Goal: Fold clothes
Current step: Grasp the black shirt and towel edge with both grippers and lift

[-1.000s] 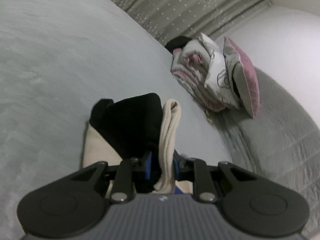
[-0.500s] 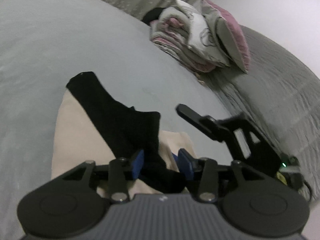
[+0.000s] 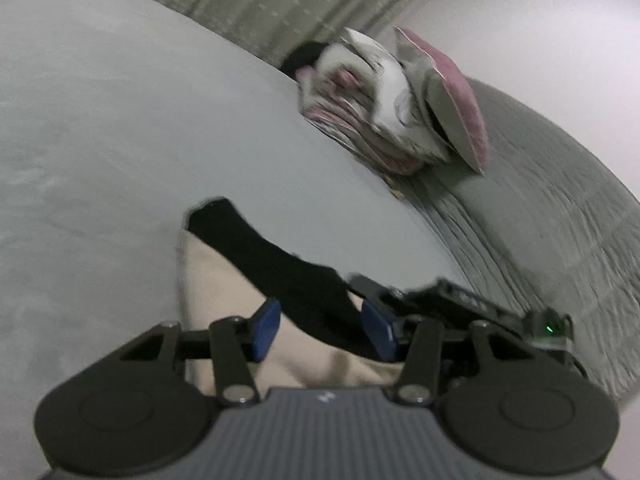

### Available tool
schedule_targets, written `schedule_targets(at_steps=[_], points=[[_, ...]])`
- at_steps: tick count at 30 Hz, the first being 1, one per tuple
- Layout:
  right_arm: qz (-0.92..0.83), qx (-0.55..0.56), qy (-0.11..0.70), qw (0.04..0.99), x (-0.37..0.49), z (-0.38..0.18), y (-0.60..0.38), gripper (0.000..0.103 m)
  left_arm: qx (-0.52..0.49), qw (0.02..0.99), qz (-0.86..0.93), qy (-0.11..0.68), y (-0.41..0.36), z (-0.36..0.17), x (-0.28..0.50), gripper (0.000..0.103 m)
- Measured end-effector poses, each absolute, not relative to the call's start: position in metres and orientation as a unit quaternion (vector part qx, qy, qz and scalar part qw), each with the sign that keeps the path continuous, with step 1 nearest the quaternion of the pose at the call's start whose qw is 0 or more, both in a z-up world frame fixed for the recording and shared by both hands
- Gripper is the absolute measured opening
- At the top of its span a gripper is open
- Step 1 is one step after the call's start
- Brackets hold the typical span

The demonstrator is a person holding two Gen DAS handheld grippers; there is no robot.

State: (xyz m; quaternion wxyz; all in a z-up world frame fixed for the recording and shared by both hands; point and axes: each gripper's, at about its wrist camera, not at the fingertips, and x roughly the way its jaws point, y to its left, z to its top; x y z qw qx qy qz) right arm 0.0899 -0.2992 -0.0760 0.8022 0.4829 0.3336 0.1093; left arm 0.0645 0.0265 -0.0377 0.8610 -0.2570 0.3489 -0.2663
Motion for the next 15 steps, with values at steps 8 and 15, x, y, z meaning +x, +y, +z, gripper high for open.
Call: schedule_targets(at_steps=[8, 15], points=[[0.096, 0.436, 0.344, 0.826, 0.084, -0.061, -0.283, 0.050, -0.217, 0.882, -0.219, 0.357, 0.028, -0.061, 0.066, 0.034], [0.090, 0.394, 0.361, 0.840, 0.080, -0.055, -0.269, 0.058, -0.107, 0.917, -0.214, 0.319, -0.005, -0.060, 0.036, 0.034]])
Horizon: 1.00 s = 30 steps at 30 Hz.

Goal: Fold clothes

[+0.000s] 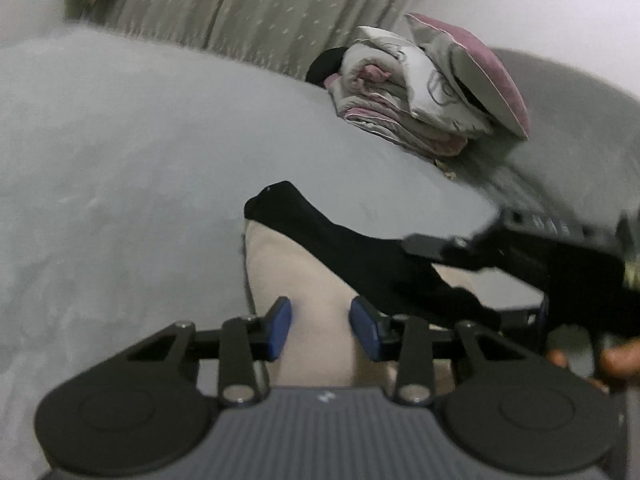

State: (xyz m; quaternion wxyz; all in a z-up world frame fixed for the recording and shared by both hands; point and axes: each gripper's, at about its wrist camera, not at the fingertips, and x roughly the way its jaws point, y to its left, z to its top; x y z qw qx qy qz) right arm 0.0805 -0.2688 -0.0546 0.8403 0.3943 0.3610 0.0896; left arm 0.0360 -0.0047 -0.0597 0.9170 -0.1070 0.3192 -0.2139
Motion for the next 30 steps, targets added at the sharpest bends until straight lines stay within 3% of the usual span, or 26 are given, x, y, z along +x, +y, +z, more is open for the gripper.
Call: schedule_targets(at_steps=[5, 7, 8, 9, 11, 22, 30], points=[[0.082, 0.347, 0.365, 0.860, 0.071, -0.047, -0.256, 0.060, -0.036, 0.932, -0.209, 0.293, -0.034, -0.054, 0.016, 0.035], [0.070, 0.321, 0.363, 0.872, 0.068, -0.044, -0.252, 0.047, -0.022, 0.934, -0.209, 0.289, -0.041, -0.051, 0.014, 0.037], [0.063, 0.308, 0.362, 0.878, 0.066, -0.043, -0.250, 0.031, -0.020, 0.934, -0.209, 0.290, -0.043, -0.050, 0.015, 0.037], [0.061, 0.299, 0.358, 0.882, 0.064, -0.041, -0.250, 0.023, -0.027, 0.933, -0.209, 0.293, -0.041, -0.049, 0.016, 0.038], [0.066, 0.296, 0.347, 0.887, 0.060, -0.038, -0.252, 0.021, -0.054, 0.928, -0.215, 0.298, -0.032, -0.045, 0.021, 0.040], [0.126, 0.407, 0.277, 0.861, 0.051, -0.032, -0.308, 0.019, -0.155, 0.921, -0.234, 0.272, -0.002, -0.036, 0.042, 0.030], [0.126, 0.457, 0.267, 0.839, 0.044, -0.047, -0.355, 0.019, -0.131, 0.916, -0.271, 0.265, -0.036, -0.045, 0.044, 0.028]])
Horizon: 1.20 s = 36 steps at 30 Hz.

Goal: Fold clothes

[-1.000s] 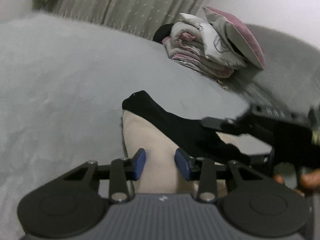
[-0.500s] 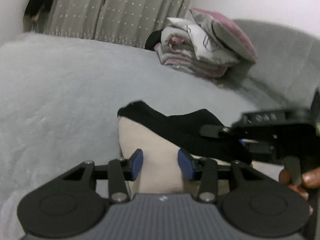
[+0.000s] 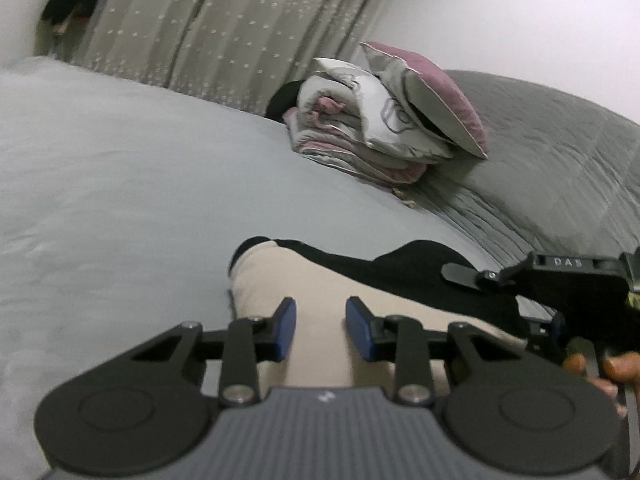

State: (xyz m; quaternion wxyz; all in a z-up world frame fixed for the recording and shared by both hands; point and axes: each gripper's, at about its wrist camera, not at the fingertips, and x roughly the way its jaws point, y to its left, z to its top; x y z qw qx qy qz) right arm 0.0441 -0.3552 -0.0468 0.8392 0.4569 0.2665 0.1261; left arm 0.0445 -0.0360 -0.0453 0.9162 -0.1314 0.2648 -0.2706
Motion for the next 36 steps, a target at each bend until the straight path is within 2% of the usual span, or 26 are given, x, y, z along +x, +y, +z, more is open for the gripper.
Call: schedule_targets(at_steps=[9, 13, 16, 18, 19, 27, 31, 36], points=[[0.103, 0.477, 0.284, 0.825, 0.050, -0.073, -0.391, 0.019, -0.075, 0.914, -0.302, 0.262, -0.074, -0.059, 0.033, 0.028], [0.080, 0.453, 0.310, 0.832, 0.052, -0.082, -0.399, 0.020, -0.030, 0.916, -0.307, 0.258, -0.094, -0.072, 0.027, 0.028], [0.069, 0.443, 0.309, 0.838, 0.047, -0.078, -0.403, 0.024, -0.003, 0.922, -0.301, 0.243, -0.104, -0.078, 0.019, 0.028], [0.047, 0.416, 0.290, 0.861, 0.040, -0.065, -0.404, 0.037, 0.003, 0.924, -0.299, 0.239, -0.107, -0.078, 0.017, 0.028], [0.036, 0.400, 0.277, 0.873, 0.036, -0.057, -0.403, 0.038, 0.006, 0.925, -0.298, 0.236, -0.108, -0.077, 0.016, 0.028], [0.059, 0.215, 0.210, 0.952, 0.007, -0.014, -0.340, 0.038, -0.015, 0.924, -0.308, 0.225, -0.098, -0.058, 0.019, 0.028], [0.085, 0.117, 0.225, 0.964, 0.000, -0.021, -0.302, 0.037, -0.013, 0.927, -0.308, 0.212, -0.091, -0.051, 0.019, 0.028], [0.080, 0.036, 0.248, 0.965, -0.012, -0.042, -0.291, 0.034, 0.019, 0.921, -0.316, 0.226, -0.092, -0.066, 0.015, 0.028]])
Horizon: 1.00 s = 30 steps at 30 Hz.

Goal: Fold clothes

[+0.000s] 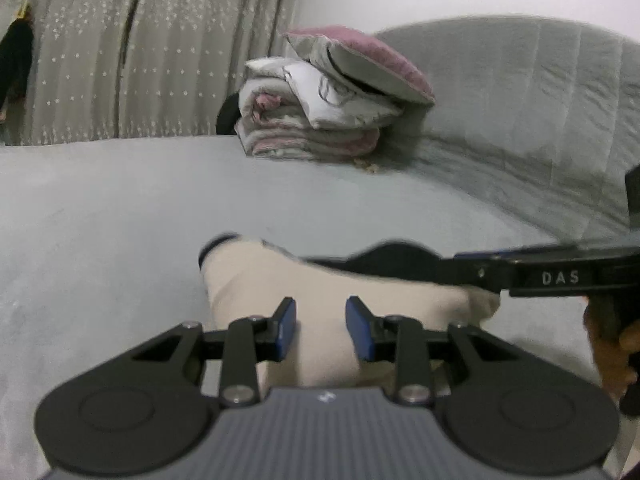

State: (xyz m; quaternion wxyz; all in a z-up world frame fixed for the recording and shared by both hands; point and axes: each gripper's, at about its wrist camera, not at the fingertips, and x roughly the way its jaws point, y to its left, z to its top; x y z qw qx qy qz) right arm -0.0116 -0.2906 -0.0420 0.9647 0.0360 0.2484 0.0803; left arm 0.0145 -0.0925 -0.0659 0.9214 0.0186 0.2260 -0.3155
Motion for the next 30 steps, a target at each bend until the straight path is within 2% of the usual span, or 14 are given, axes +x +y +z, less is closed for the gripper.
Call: schedule_targets(at_steps=[5, 14, 24, 30], points=[[0.091, -0.023, 0.255, 0.962, -0.036, -0.071, -0.290, 0.033, 0.047, 0.917, -0.334, 0.212, -0.094, -0.080, 0.003, 0.028], [0.085, -0.065, 0.242, 0.964, -0.037, -0.082, -0.287, 0.033, 0.056, 0.915, -0.339, 0.210, -0.096, -0.085, -0.001, 0.028], [0.091, -0.020, 0.231, 0.968, -0.024, -0.056, -0.288, 0.034, 0.058, 0.918, -0.332, 0.208, -0.096, -0.083, 0.000, 0.028], [0.118, -0.036, 0.234, 0.964, 0.004, -0.037, -0.267, 0.034, 0.046, 0.917, -0.334, 0.215, -0.093, -0.079, 0.001, 0.028]])
